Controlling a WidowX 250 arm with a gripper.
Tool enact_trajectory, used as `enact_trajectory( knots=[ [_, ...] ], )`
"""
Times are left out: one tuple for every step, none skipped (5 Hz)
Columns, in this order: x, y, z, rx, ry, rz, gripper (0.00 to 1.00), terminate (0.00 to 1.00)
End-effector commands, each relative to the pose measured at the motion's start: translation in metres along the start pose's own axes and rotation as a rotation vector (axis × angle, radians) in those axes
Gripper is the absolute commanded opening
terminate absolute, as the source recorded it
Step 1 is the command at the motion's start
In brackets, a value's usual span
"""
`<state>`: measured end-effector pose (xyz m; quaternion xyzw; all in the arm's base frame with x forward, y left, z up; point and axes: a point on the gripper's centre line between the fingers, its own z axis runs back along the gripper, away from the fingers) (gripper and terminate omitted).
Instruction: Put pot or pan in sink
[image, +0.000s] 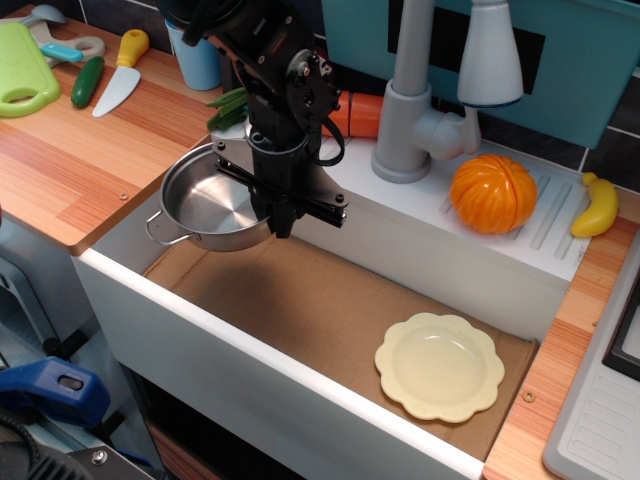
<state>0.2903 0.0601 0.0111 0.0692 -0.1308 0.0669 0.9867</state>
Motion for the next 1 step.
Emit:
enact_trajectory(
  knots=[
    [0.0085, 0.0036, 0.0077, -0.013, -0.042, 0.001, 1.0, 1.0]
  ],
)
